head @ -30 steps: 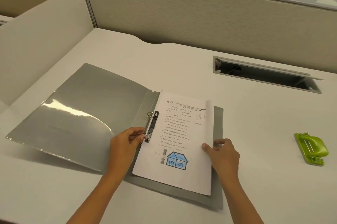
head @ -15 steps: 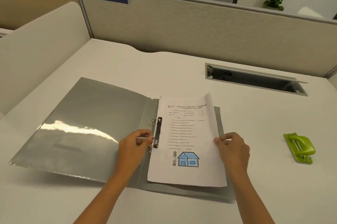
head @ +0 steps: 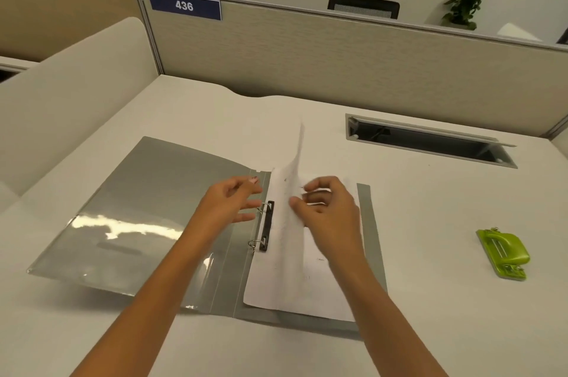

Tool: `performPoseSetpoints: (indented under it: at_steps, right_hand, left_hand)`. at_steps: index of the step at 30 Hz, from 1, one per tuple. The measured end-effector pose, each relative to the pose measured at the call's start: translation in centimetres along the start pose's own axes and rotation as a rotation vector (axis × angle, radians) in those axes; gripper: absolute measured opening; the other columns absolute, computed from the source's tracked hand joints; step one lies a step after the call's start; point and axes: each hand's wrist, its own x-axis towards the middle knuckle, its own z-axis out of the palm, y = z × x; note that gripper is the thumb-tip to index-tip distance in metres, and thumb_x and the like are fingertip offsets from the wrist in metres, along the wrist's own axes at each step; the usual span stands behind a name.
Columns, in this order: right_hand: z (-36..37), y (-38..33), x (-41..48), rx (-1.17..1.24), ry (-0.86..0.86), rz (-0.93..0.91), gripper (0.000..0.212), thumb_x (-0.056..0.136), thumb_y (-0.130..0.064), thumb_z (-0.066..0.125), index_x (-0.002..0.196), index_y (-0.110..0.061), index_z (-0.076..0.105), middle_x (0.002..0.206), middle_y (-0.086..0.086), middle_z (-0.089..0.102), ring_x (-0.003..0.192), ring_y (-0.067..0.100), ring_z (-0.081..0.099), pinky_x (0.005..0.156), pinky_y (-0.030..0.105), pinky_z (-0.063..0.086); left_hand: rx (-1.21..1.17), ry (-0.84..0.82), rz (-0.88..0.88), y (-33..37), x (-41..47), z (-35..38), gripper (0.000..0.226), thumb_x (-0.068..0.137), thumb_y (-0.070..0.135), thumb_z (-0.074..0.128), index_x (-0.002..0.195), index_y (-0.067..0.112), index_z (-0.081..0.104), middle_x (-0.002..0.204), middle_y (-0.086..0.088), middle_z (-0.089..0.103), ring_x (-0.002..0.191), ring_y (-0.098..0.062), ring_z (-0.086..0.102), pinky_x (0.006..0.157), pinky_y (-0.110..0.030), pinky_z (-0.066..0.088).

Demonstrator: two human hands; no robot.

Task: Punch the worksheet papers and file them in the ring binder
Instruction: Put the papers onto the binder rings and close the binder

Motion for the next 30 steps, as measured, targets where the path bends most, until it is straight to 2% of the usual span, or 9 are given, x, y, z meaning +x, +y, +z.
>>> performPoseSetpoints:
  at_steps: [3,6,9,12,15,20,25,27,30]
  right_hand:
    - [2.9,-1.2,-0.5,0.046,-0.094,-0.048,0.028,0.078,-0.023,0.076,0.094,-0.027,0.054,0.081,-0.006,0.068,0.069,-0.002,0.066,0.053,0.01,0.05]
    - [5.3,-1.7,-0.9,0.03,-0.135,-0.086,0.027,0.081,-0.022,0.073,0.098,-0.027,0.053,0.083,-0.009,0.068,0.07,-0.001,0.066,0.056,0.006,0.049]
    - [7.1,-1.6,-1.4,-0.004,-0.198,-0.093,0.02,0.087,-0.02,0.067,0.101,-0.023,0.054,0.093,-0.002,0.071,0.077,0.006,0.069,0.062,0.007,0.052]
    - [7.6,-0.8,-1.9,0.025,-0.252,-0.1,0.011,0.091,-0.018,0.061,0.102,-0.017,0.061,0.096,0.001,0.071,0.081,0.013,0.07,0.07,0.02,0.059]
    - [6.2,0.6,-1.4,0.019,-0.171,-0.097,0.012,0.089,-0.008,0.06,0.095,-0.017,0.064,0.092,-0.004,0.07,0.079,0.011,0.069,0.07,0.024,0.06]
    - [1.8,4.4,-0.1,-0.188,0.097,-0.046,0.026,0.083,0.005,0.059,0.094,-0.017,0.065,0.091,-0.006,0.068,0.084,0.008,0.064,0.067,0.003,0.046]
    - [-2.1,8.0,0.4,-0.561,0.346,0.072,0.032,0.082,-0.003,0.066,0.112,-0.01,0.058,0.11,0.008,0.06,0.103,0.028,0.053,0.085,0.025,0.036]
    - [-3.3,8.8,0.6,-0.655,0.347,0.201,0.04,0.082,-0.011,0.069,0.118,-0.006,0.052,0.118,0.016,0.055,0.107,0.035,0.05,0.087,0.029,0.032]
    - [-4.5,9.3,0.9,-0.584,0.285,0.379,0.048,0.081,-0.019,0.074,0.118,-0.002,0.048,0.118,0.021,0.055,0.106,0.039,0.053,0.089,0.038,0.041]
  left_hand:
    - [-0.054,-0.036,-0.074,2.5,-0.6,-0.2,0.051,0.077,0.064,0.056,0.103,0.022,0.068,0.095,0.004,0.075,0.08,-0.015,0.074,0.057,-0.028,0.058]
    - [0.101,0.017,-0.119,4.0,-0.6,-0.4,0.061,0.07,0.075,0.051,0.102,0.026,0.063,0.096,0.006,0.069,0.079,-0.018,0.072,0.051,-0.023,0.056]
    - [0.231,0.112,-0.118,4.0,-0.1,-1.1,0.036,0.082,0.055,0.062,0.088,0.02,0.065,0.089,0.0,0.068,0.081,-0.019,0.069,0.056,-0.027,0.056]
    - [0.297,0.151,-0.143,3.3,0.7,-2.2,0.017,0.088,0.017,0.061,0.092,0.003,0.069,0.091,-0.018,0.071,0.086,-0.035,0.069,0.081,-0.046,0.057]
    - [0.264,0.123,-0.222,2.9,1.1,-3.7,0.022,0.089,0.01,0.061,0.107,-0.002,0.066,0.1,-0.02,0.07,0.091,-0.036,0.067,0.09,-0.048,0.053]
    - [0.205,0.106,-0.302,2.6,1.8,-5.5,0.028,0.089,0.005,0.061,0.114,-0.006,0.062,0.109,-0.023,0.067,0.093,-0.035,0.064,0.092,-0.046,0.05]
    - [0.173,0.111,-0.327,2.5,2.1,-6.7,0.027,0.088,0.006,0.063,0.112,-0.007,0.062,0.108,-0.023,0.067,0.087,-0.034,0.064,0.09,-0.045,0.051]
    - [0.156,0.108,-0.329,2.3,2.1,-6.9,0.028,0.088,0.005,0.062,0.113,-0.008,0.061,0.108,-0.024,0.066,0.082,-0.032,0.065,0.086,-0.043,0.052]
    - [0.138,0.111,-0.334,2.0,2.1,-7.0,0.029,0.088,0.004,0.062,0.115,-0.009,0.06,0.109,-0.025,0.066,0.078,-0.031,0.064,0.082,-0.041,0.052]
